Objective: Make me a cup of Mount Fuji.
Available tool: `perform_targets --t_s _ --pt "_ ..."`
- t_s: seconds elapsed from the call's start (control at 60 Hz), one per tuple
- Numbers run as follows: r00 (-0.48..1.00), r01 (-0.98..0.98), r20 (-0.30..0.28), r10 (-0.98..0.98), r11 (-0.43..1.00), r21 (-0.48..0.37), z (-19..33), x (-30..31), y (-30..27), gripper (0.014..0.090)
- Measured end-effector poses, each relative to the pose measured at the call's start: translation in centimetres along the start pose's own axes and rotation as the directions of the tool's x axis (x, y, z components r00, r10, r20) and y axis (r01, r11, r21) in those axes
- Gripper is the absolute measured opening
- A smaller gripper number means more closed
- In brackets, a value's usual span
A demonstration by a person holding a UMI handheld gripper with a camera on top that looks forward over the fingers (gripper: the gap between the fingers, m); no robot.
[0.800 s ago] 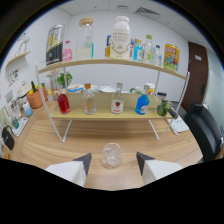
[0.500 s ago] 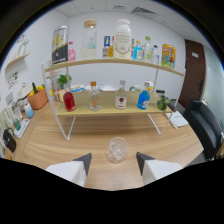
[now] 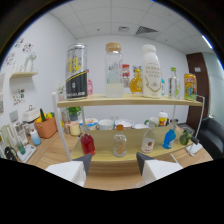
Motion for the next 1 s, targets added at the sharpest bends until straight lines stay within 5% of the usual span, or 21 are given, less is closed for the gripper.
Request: perform_targets --t_s 0.267,0.35,0.45,1.0 --pt "1.0 -0.008 -0.017 0.008 1.0 0.016 8.4 1.5 -0.4 0.074" --pt "1.0 -0.018 -0.023 0.018 1.0 -0.01 10.3 1.8 0.7 0.0613" --pt "1.0 -0.023 -0.021 0.023 0.999 -0.025 11.5 1.9 1.4 0.0373" --pt "1.0 0.005 0.028 -0.005 1.0 0.012 4.5 0.4 1.7 0.0349"
